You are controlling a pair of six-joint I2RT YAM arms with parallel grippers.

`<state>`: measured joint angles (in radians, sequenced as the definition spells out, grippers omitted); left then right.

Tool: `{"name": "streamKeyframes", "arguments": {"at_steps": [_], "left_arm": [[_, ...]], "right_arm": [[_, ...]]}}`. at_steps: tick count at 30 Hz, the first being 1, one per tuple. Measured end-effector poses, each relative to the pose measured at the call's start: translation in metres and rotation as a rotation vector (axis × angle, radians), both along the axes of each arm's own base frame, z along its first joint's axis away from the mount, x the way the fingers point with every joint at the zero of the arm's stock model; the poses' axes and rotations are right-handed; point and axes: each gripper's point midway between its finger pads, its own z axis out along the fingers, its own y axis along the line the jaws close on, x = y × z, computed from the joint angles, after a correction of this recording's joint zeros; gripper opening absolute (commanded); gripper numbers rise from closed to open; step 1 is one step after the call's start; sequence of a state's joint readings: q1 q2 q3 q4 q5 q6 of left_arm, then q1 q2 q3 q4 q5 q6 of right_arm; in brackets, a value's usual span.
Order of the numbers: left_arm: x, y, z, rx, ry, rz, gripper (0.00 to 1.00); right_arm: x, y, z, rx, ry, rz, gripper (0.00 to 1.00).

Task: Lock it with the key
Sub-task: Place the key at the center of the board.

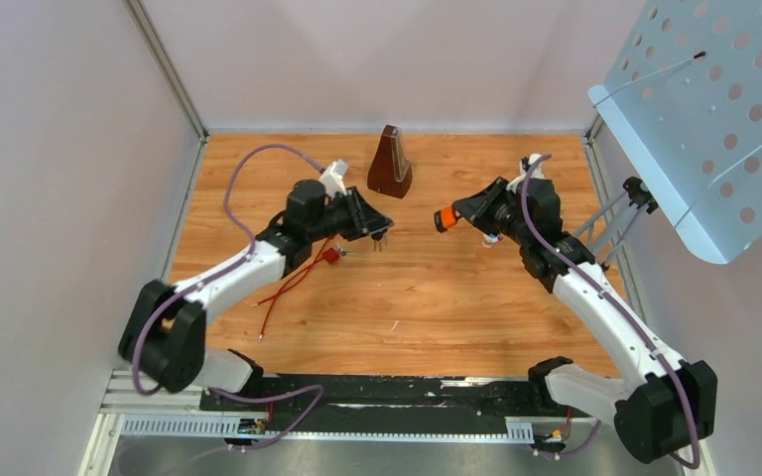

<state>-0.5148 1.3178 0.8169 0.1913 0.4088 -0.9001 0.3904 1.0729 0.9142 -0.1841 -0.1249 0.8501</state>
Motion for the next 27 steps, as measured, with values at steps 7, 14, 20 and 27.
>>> {"name": "streamKeyframes", "arguments": {"at_steps": [7, 14, 20, 27], "left_arm": [[0.059, -0.072, -0.056, 0.119, 0.025, -0.029, 0.0], [0.092, -0.109, -0.131, 0.253, 0.086, -0.037, 0.0], [0.11, -0.12, -0.155, 0.344, 0.111, -0.047, 0.0], [0.112, -0.122, -0.166, 0.412, 0.135, -0.089, 0.38]], "right_arm": [[0.007, -0.017, -0.096, -0.153, 0.227, 0.029, 0.0], [0.017, 0.0, -0.158, -0.203, 0.381, 0.146, 0.0], [0.028, 0.009, -0.184, -0.202, 0.436, 0.178, 0.0], [0.042, 0.008, -0.209, -0.158, 0.487, 0.205, 0.01]]}}
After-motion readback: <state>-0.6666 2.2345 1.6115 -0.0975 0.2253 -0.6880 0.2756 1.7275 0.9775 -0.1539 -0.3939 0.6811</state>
